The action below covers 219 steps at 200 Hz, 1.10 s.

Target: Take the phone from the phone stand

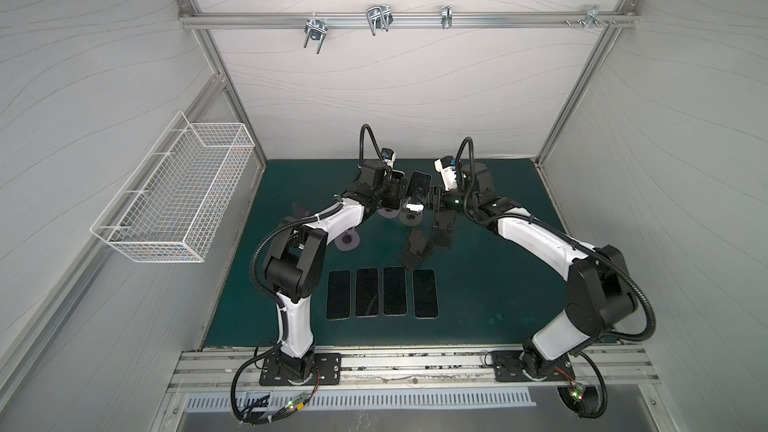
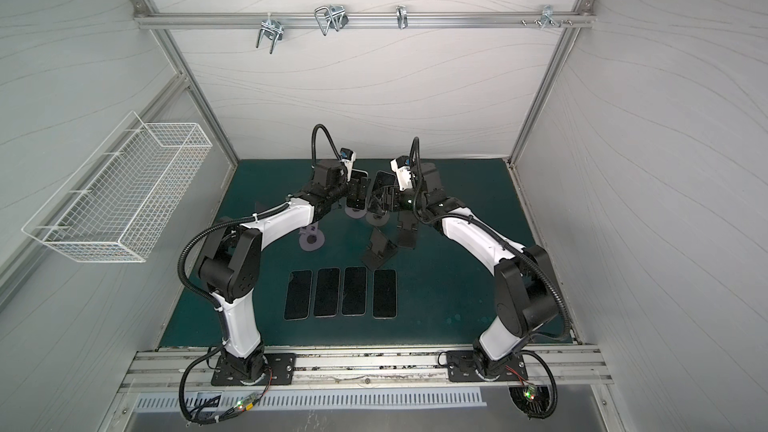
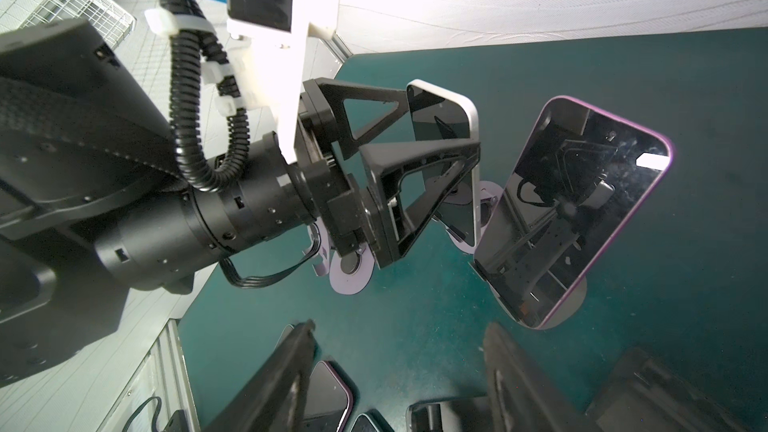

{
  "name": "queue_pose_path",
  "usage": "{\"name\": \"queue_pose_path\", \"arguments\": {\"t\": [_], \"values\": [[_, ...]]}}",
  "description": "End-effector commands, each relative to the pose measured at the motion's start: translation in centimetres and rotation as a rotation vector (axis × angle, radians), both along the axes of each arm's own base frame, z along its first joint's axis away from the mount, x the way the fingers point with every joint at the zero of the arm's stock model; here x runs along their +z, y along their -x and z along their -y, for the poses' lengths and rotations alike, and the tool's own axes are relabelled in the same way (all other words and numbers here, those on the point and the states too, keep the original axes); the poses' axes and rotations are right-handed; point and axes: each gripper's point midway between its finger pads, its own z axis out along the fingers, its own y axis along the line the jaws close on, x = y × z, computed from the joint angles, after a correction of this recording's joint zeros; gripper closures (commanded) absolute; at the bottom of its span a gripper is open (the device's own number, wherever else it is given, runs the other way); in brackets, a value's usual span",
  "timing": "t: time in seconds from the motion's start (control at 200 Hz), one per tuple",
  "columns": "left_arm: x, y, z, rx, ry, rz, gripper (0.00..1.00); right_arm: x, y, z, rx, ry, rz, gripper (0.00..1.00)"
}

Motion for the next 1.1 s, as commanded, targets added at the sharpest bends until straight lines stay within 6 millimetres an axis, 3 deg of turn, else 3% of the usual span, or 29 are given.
{"name": "queue_pose_path", "arguments": {"t": [0.0, 0.335, 0.575, 1.09], "values": [[1.3, -1.4, 0.2, 0.017, 0.023, 0.039, 0.03, 1.5, 0.2, 0.4, -0.002, -0.015, 0.048, 0.33], [0.6, -1.9, 0.3, 0.021, 0.02, 0.037, 0.04, 1.3, -0.8, 1.3, -0.044, -0.015, 0.026, 0.33], [0.4, -2.1, 0.3, 0.022, 0.001, 0.043, 0.04, 0.2, -1.6, 2.3, -0.09, -0.014, -0.006, 0.33], [-1.3, -2.9, -0.2, 0.065, -0.029, 0.015, 0.08, 0.7, -1.7, 2.9, -0.09, -0.031, -0.007, 0.33]]}}
